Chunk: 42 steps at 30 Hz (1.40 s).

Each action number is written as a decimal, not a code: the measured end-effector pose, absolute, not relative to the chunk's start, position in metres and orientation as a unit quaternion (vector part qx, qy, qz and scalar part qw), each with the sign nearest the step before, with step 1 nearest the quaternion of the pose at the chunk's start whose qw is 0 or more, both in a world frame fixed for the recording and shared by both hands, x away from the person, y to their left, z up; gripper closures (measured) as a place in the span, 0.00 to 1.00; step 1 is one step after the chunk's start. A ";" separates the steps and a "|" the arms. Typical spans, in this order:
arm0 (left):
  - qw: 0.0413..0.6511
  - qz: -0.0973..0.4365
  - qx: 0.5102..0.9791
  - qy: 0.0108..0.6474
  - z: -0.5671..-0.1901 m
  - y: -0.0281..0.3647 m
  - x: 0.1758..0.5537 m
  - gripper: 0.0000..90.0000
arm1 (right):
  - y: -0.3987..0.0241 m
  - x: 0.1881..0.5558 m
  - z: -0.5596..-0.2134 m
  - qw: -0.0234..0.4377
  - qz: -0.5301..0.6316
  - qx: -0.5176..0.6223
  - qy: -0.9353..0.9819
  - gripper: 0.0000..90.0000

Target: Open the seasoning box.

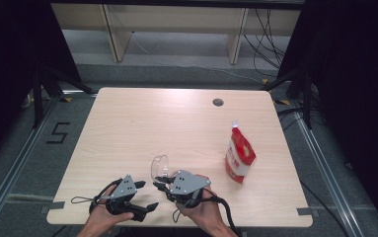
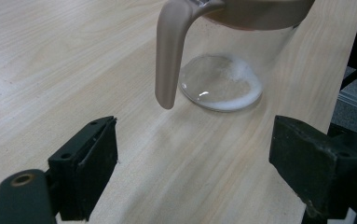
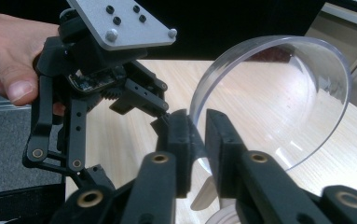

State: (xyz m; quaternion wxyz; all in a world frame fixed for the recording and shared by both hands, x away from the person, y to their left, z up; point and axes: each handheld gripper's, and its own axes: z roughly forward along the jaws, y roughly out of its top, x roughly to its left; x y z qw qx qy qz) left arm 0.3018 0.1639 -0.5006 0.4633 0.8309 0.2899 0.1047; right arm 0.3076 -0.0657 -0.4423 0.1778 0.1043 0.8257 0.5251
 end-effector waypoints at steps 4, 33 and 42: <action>0.464 0.106 0.830 0.291 -0.500 0.165 0.301 0.17 | -0.071 0.306 -0.439 0.172 0.527 0.110 0.825 0.79; 0.461 0.117 0.829 0.293 -0.499 0.170 0.303 0.17 | -0.212 0.283 -0.446 0.230 0.518 0.268 0.779 0.61; 0.459 0.122 0.820 0.320 -0.497 0.174 0.291 0.17 | -0.238 0.271 -0.451 0.239 0.511 0.309 0.766 0.57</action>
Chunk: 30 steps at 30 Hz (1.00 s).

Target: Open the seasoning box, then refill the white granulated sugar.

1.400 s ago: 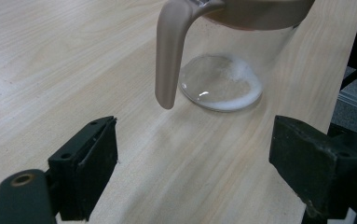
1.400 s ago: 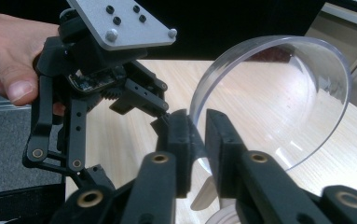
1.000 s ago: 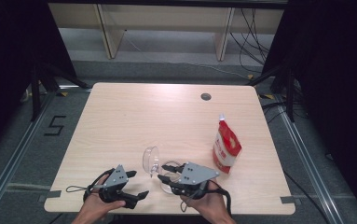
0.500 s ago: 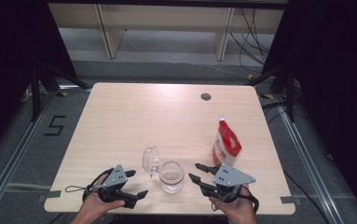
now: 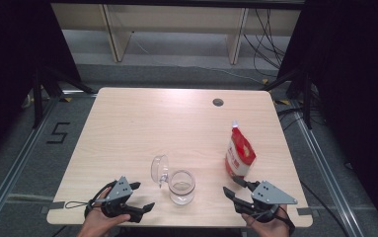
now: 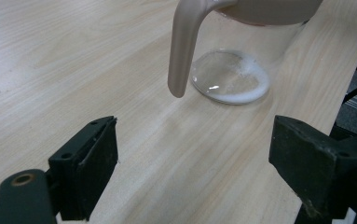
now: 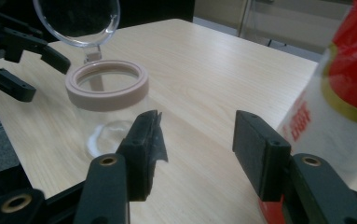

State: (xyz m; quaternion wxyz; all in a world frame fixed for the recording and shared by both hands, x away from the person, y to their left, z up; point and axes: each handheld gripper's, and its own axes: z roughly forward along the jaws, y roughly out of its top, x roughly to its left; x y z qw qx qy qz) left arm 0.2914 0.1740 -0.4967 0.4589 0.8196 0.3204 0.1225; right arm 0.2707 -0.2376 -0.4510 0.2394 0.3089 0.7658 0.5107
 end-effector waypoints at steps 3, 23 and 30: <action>0.456 0.126 0.819 0.324 -0.496 0.177 0.291 0.17 | -0.243 0.269 -0.452 0.241 0.506 0.314 0.766 0.57; 0.457 0.130 0.818 0.324 -0.500 0.171 0.288 0.17 | -0.264 0.275 -0.467 0.280 0.476 0.375 0.745 0.37; 0.455 0.129 0.821 0.319 -0.500 0.169 0.289 0.17 | -0.265 0.279 -0.468 0.291 0.475 0.382 0.738 0.33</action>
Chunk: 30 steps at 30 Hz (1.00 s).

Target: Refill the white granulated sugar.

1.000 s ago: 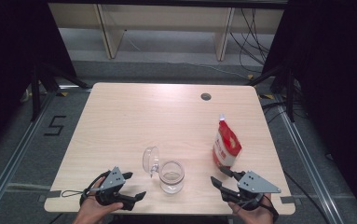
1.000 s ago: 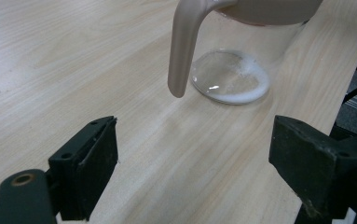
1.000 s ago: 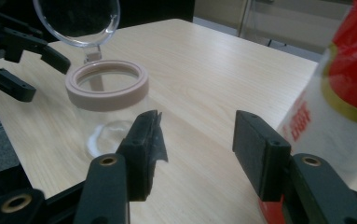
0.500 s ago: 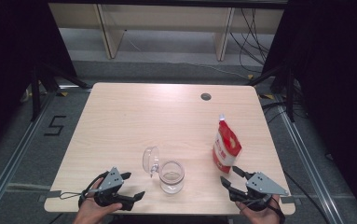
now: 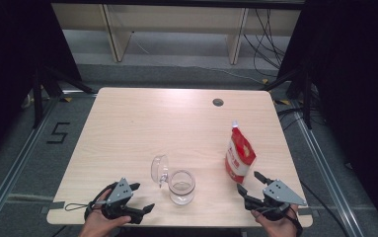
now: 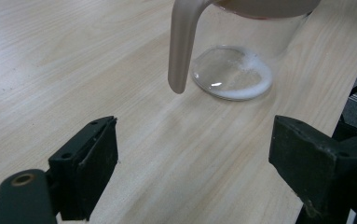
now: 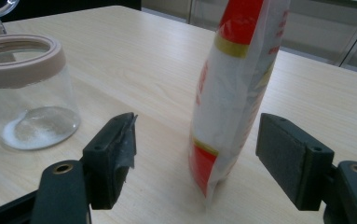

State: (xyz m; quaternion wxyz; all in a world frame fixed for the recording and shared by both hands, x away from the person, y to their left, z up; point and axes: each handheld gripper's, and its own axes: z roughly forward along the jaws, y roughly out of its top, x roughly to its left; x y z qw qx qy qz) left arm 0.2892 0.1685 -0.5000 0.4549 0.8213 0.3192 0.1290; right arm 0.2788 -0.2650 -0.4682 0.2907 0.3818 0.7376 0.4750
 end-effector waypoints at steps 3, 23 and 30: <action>0.451 0.132 0.824 0.315 -0.501 0.168 0.290 0.17 | -0.264 0.283 -0.469 0.298 0.475 0.388 0.732 0.32; 0.438 0.133 0.832 0.314 -0.503 0.169 0.289 0.17 | -0.258 0.327 -0.474 0.311 0.486 0.395 0.715 0.36; 0.449 0.130 0.825 0.316 -0.504 0.168 0.290 0.17 | -0.255 0.338 -0.477 0.312 0.493 0.390 0.713 0.36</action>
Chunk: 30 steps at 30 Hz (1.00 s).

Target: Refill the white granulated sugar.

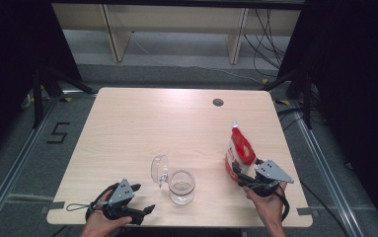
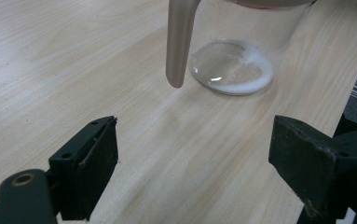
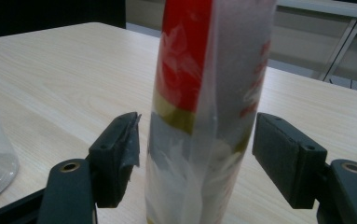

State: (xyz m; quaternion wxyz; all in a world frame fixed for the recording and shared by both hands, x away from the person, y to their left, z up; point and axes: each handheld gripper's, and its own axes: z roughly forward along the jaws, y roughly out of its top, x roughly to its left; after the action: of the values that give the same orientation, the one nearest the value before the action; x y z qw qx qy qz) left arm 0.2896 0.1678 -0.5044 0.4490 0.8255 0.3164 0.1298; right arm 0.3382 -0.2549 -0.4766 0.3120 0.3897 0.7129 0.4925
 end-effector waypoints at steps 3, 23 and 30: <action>0.451 0.129 0.824 0.318 -0.505 0.167 0.289 0.17 | -0.252 0.341 -0.478 0.311 0.499 0.385 0.711 0.36; 0.454 0.127 0.825 0.312 -0.506 0.167 0.290 0.17 | -0.246 0.351 -0.485 0.331 0.501 0.391 0.698 0.36; 0.446 0.131 0.830 0.308 -0.505 0.168 0.290 0.17 | -0.248 0.353 -0.486 0.329 0.504 0.397 0.693 0.36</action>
State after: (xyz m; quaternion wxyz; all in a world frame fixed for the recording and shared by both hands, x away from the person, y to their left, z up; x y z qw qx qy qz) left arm 0.2898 0.1678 -0.5052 0.4462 0.8301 0.3079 0.1307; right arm 0.3529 -0.2478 -0.4859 0.3289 0.3968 0.6932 0.5039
